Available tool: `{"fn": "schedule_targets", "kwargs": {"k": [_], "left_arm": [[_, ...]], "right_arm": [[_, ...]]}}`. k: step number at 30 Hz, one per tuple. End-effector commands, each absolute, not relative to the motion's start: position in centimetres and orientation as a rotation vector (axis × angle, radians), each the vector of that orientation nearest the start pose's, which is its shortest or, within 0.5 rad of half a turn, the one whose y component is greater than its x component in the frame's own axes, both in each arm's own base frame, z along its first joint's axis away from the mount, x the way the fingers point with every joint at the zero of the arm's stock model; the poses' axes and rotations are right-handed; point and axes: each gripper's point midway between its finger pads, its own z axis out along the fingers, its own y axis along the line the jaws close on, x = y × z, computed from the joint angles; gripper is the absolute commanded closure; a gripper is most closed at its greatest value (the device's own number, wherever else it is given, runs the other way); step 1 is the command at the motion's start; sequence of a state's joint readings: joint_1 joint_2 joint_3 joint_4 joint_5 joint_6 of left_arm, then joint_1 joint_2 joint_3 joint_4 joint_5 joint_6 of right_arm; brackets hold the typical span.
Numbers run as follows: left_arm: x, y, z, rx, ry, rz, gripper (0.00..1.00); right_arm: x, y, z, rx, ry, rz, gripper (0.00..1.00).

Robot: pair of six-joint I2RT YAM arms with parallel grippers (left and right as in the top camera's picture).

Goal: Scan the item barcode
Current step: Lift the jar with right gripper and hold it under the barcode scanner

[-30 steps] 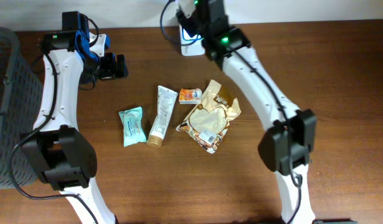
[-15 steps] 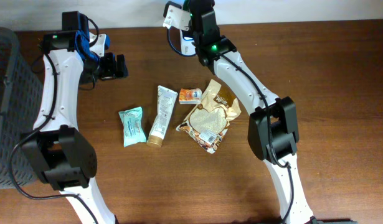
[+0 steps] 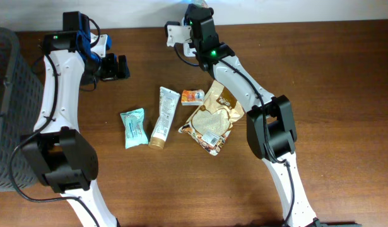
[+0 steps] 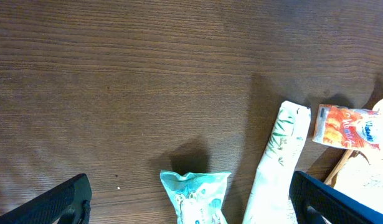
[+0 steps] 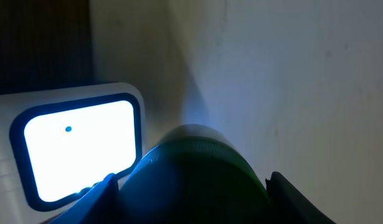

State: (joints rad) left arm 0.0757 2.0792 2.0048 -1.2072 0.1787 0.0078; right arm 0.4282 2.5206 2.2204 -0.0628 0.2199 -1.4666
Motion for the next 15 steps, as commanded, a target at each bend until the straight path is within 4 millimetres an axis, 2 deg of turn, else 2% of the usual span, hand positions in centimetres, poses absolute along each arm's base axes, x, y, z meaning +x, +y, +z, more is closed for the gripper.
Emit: {"fn": "schedule_targets", "kwargs": {"k": [1,5,15], "left_arm": [[46.6,0.7,16.1,-0.04,2.817,-0.229,0.01],[46.6,0.7,16.1,-0.04,2.817,-0.229,0.01],[46.6,0.7,16.1,-0.04,2.817,-0.229,0.01]], "right_arm": [[66.1,26.4,17.0,-1.587,1.29,-0.87,0.55],[65.5,26.7,15.9,-1.635,1.304,-0.842,0.55],[65.7,26.9,16.6,-1.614,1.283,-0.857,0.54]]}}
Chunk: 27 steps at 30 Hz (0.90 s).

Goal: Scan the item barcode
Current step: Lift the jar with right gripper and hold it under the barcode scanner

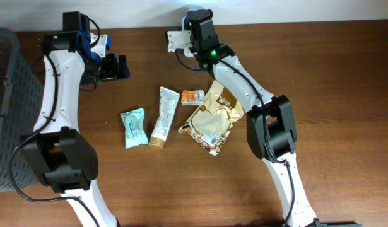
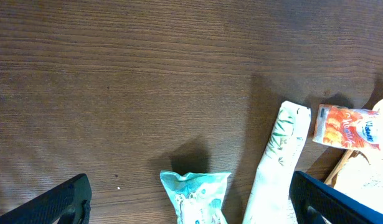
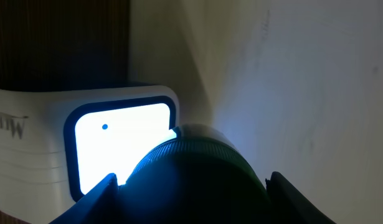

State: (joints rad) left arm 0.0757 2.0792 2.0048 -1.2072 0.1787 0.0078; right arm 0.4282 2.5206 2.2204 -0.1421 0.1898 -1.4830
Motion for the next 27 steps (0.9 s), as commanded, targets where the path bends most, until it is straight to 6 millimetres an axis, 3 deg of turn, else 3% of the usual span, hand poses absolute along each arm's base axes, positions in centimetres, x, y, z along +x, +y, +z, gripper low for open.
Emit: {"fn": "schedule_targets", "kwargs": {"k": [1,6,12,15,17,20,24,27], "left_arm": [[46.6,0.7,16.1,-0.04,2.817,-0.229,0.01],[46.6,0.7,16.1,-0.04,2.817,-0.229,0.01],[46.6,0.7,16.1,-0.04,2.817,-0.229,0.01],[46.6,0.7,16.1,-0.04,2.817,-0.229,0.01],[46.6,0.7,16.1,-0.04,2.817,-0.229,0.01],[46.6,0.7,16.1,-0.04,2.817,-0.229,0.01],[46.6,0.7,16.1,-0.04,2.817,-0.229,0.01],[46.6,0.7,16.1,-0.04,2.817,-0.229,0.01]], "right_arm": [[65.8,26.9,16.9,-1.602,1.276,-0.86,0.54],[66.4,27.2,18.7,-1.535,1.235,-0.884,0.53],[66.4,27.1,18.8,-1.532,1.235,-0.885,0.53],[66.0,27.0,20.4,-1.524,1.233,-0.881,0.53],[65.2,26.9,22.9,-1.479,1.254,-0.827,0.54],[63.9,25.7,28.3,-1.319,1.321,-0.73,0.54],[61.0,22.4,37.0,-1.043,1.42,-0.574,0.52],[57.9,19.4,41.4,-0.882,1.516,-0.458,0.52]]}}
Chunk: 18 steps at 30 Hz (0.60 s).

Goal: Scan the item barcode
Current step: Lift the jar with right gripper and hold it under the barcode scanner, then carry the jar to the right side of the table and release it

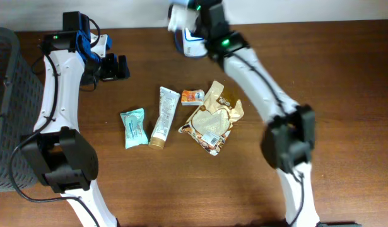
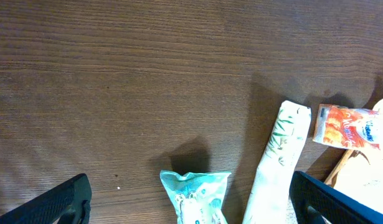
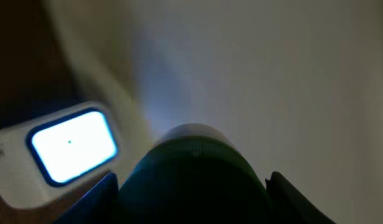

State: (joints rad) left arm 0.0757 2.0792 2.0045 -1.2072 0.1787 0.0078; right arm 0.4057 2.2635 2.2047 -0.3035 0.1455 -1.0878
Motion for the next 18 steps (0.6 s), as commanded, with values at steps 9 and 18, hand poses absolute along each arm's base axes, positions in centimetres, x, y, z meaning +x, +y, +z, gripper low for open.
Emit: {"fn": "schedule_targets", "kwargs": {"k": [9,18], "left_arm": [[46.6,0.7,16.1,-0.04,2.817,-0.229,0.01],[46.6,0.7,16.1,-0.04,2.817,-0.229,0.01]], "right_arm": [[47.7,6.4,34.9,-0.375,2.272,-0.174,0.53],[44.9,-3.5,23.2,0.179,2.764,-0.08,0.58]]}}
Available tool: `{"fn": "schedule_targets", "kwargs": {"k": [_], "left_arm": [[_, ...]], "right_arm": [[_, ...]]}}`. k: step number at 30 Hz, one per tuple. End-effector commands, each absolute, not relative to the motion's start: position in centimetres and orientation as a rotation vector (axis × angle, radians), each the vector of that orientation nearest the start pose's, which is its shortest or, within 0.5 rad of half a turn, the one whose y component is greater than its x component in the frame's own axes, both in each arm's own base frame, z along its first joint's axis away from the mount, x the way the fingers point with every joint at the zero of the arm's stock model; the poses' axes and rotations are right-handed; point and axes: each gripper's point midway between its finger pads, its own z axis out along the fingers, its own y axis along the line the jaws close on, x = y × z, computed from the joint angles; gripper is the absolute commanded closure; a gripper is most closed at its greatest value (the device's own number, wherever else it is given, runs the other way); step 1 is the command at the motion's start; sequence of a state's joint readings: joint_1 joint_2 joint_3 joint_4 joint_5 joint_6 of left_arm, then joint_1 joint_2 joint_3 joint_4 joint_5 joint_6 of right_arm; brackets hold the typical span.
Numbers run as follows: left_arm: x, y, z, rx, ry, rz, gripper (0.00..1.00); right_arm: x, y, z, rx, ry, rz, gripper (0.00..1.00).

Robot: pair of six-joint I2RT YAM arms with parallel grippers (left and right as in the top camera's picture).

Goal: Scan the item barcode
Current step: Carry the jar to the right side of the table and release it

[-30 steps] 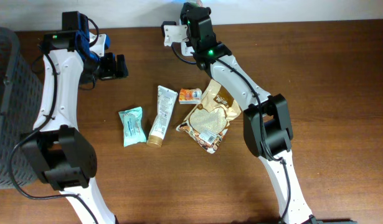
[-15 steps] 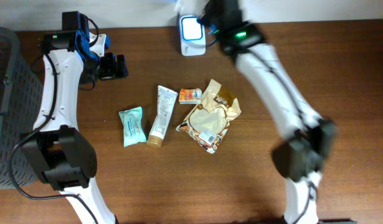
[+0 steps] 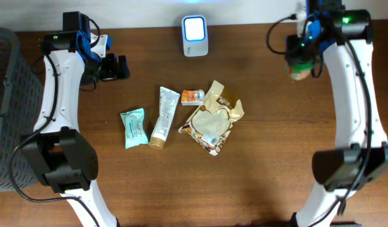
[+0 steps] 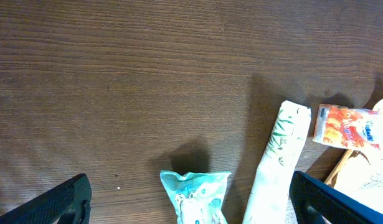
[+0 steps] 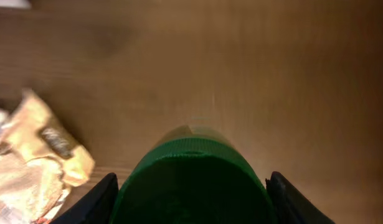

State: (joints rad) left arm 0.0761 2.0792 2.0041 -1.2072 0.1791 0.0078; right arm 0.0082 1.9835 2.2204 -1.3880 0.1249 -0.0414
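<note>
A white scanner (image 3: 195, 28) with a lit face stands at the back centre of the table. My right gripper (image 3: 300, 61) hangs over the right side of the table, away from the scanner. It is shut on a green-lidded container (image 5: 191, 177), whose lid fills the space between the two dark fingers (image 5: 99, 200); its label and barcode are hidden. My left gripper (image 3: 115, 67) is at the back left, open and holding nothing. Its fingertips (image 4: 61, 202) stand wide apart above the teal packet (image 4: 197, 196).
A teal packet (image 3: 134, 128), a white tube (image 3: 163, 117), a small orange packet (image 3: 193, 96) and a tan pouch (image 3: 212, 120) lie at mid-table. A grey mesh basket (image 3: 7, 94) stands at the left edge. The tan pouch (image 5: 38, 155) also shows left of the green lid.
My right arm has moved from the scanner at the back centre to the right side of the table, still shut on the green-lidded container. The left arm and the items have not moved.
My right gripper held the green-lidded container close to the scanner's lit face, then closer still. Then the scanner looked smaller and further off to the left. Now the container is over the right side of the table. The left gripper stayed open throughout.
</note>
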Motion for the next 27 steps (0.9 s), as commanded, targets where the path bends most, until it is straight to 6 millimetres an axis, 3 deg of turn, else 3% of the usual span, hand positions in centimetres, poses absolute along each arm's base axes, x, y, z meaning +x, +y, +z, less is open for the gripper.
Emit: {"fn": "schedule_targets", "kwargs": {"k": [1,6,13,18,27], "left_arm": [[46.6,0.7,16.1,-0.04,2.817,-0.229,0.01],[46.6,0.7,16.1,-0.04,2.817,-0.229,0.01],[46.6,0.7,16.1,-0.04,2.817,-0.229,0.01],[46.6,0.7,16.1,-0.04,2.817,-0.229,0.01],[46.6,0.7,16.1,-0.04,2.817,-0.229,0.01]], "right_arm": [[45.0,-4.2,22.3,0.22,2.785,-0.068,0.59],[45.4,-9.3,15.7,0.526,2.895,-0.068,0.57],[44.4,-13.7,8.5,0.751,3.018,-0.05,0.57],[44.7,-16.3,7.8,0.819,2.968,-0.052,0.57],[47.1,-17.2,8.0,0.742,2.881,-0.065,0.51]]}}
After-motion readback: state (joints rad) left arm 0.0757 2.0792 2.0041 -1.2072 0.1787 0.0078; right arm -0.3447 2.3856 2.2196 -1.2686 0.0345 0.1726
